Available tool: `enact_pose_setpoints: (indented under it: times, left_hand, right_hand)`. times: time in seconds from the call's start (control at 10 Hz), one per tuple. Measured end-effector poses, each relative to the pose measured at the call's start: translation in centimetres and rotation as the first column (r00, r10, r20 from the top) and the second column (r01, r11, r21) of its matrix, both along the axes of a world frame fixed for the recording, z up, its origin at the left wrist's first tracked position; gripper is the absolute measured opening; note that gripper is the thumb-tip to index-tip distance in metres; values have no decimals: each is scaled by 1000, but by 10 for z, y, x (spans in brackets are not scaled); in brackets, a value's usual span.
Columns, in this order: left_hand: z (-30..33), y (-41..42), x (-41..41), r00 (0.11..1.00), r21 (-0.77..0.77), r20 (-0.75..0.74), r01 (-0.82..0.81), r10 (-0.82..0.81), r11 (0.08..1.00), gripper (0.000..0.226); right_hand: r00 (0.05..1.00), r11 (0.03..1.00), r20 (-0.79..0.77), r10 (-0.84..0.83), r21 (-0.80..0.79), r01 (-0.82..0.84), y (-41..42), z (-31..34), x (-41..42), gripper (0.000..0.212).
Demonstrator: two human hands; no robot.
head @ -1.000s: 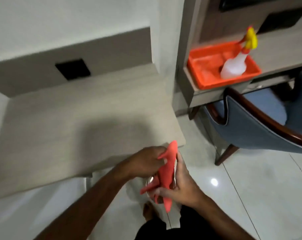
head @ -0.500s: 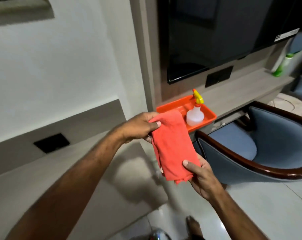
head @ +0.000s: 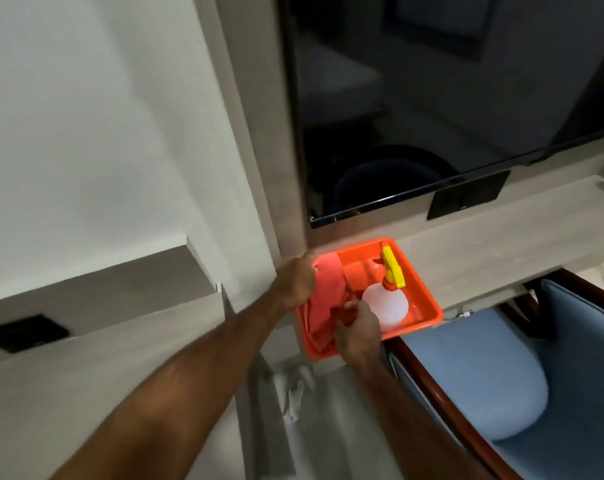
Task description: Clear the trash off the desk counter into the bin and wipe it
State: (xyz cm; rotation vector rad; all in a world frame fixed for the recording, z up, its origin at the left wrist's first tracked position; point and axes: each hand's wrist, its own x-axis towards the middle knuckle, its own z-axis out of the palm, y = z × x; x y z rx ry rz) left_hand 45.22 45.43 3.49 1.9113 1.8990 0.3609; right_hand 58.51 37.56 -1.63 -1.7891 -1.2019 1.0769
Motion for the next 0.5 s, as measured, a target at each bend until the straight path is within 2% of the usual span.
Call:
enact_pose_setpoints:
  times: [0.1,0.2,0.3,0.4,0.5]
  left_hand:
    - [-21,7,5,998,-76,52,-42,46,996,26]
    - [-33,-3,5,999,-100,39,-12,16,995,17]
    - [-35,-24,0,998,-86,-17,52,-54,995,31]
    - [-36,-46,-11,994,-71,-75,78,-83,994,50]
    - [-16,-65,-33,996,15,-89,31,-29,999,41]
  right_hand:
    - [983,990,165,86,-125,-66,19,-12,-1,35]
    - [961,974,208,183,-170,-149,27,-21,-2,35]
    - [909,933,273,315,-265,-244,34,-24,-4,39]
    - [826,900,398,399,-344,-269,32,-11,-10,44]
    - [771,952,562,300,-230,-203,19,18,-26,41]
